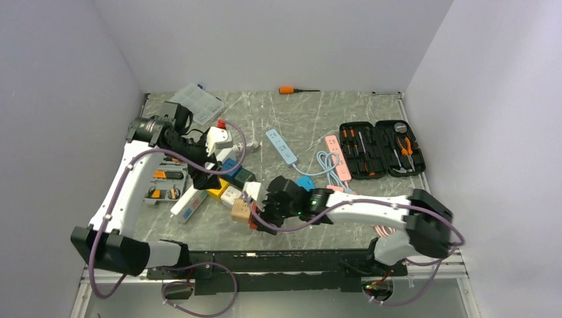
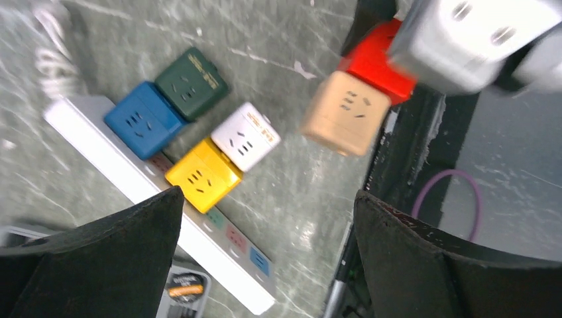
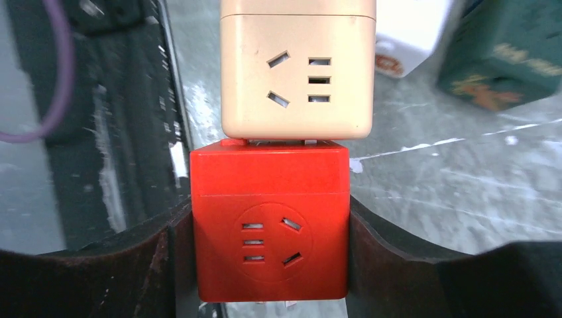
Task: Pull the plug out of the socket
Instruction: Pick up the socket from the center of the board.
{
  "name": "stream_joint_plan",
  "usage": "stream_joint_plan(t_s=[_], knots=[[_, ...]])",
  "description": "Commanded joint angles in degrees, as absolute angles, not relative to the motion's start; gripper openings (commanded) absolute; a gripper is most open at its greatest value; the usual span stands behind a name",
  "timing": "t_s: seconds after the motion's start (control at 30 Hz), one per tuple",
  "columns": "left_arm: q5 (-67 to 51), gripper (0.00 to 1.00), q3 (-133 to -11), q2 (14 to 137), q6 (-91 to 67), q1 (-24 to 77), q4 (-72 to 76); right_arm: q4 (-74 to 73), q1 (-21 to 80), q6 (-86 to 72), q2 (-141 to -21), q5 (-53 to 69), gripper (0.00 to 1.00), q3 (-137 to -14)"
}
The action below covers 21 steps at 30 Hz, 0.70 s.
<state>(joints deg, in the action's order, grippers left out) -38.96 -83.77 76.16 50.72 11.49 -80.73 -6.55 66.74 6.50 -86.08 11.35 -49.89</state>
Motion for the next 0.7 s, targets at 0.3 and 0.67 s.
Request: stream_joint_plan(t_s=[0.3,0.67], knots=[[-44.2,0.99,-67.2,53.5,72.5,17.3,-52.3,-13.4,55.2,-5.1,-65.0,21.0,0.00,-52.6],[-35.3,0.99,-51.6,42.2,95.6,30.7,-37.4,-16.0,48.8,-8.2,-70.8,33.0,0.00,-62.6]])
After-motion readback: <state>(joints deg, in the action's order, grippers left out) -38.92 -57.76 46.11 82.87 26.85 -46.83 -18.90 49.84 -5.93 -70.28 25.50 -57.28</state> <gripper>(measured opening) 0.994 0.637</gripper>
